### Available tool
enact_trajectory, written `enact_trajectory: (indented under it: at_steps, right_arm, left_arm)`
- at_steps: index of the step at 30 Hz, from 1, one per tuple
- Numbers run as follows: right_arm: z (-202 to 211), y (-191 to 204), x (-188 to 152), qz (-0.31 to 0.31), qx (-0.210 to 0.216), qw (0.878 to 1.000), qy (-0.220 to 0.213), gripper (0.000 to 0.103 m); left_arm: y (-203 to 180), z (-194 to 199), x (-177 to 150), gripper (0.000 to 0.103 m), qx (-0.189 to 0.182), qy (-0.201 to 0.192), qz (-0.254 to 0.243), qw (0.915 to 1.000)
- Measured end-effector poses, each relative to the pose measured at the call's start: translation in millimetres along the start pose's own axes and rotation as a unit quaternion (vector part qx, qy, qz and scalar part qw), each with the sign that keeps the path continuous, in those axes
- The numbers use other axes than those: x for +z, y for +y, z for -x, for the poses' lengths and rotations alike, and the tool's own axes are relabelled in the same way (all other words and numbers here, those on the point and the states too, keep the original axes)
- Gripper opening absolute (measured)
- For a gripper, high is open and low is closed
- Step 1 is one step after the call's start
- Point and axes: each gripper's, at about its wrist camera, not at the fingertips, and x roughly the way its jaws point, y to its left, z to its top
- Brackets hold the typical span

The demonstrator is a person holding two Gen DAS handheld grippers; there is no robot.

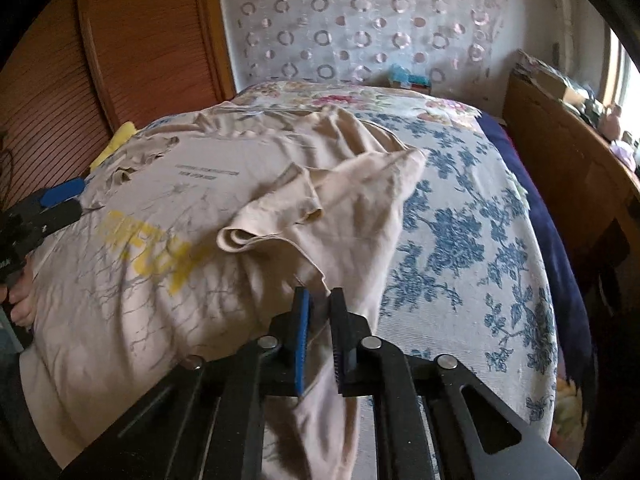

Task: Fold small clothes
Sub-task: 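Lift the held side with the right gripper, fold it over toward the center, release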

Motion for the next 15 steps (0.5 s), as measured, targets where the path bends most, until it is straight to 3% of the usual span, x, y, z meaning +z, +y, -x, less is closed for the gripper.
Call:
enact_trajectory:
  at_steps: [7, 15]
  right_arm:
    - [12.4, 14.6, -9.9, 0.015, 0.034, 0.999, -0.002, 0.005]
    - [6.9, 32.1, -22.0, 0.019, 0.065, 0.997, 0.026, 0.005]
  left_arm:
    - [1.1, 0.1, 0.0, 0.077, 0.000, 0.000, 0.001, 1.0000]
    - [5.5, 0.8, 2.6, 0.077, 0.002, -0.002, 0.004, 1.0000]
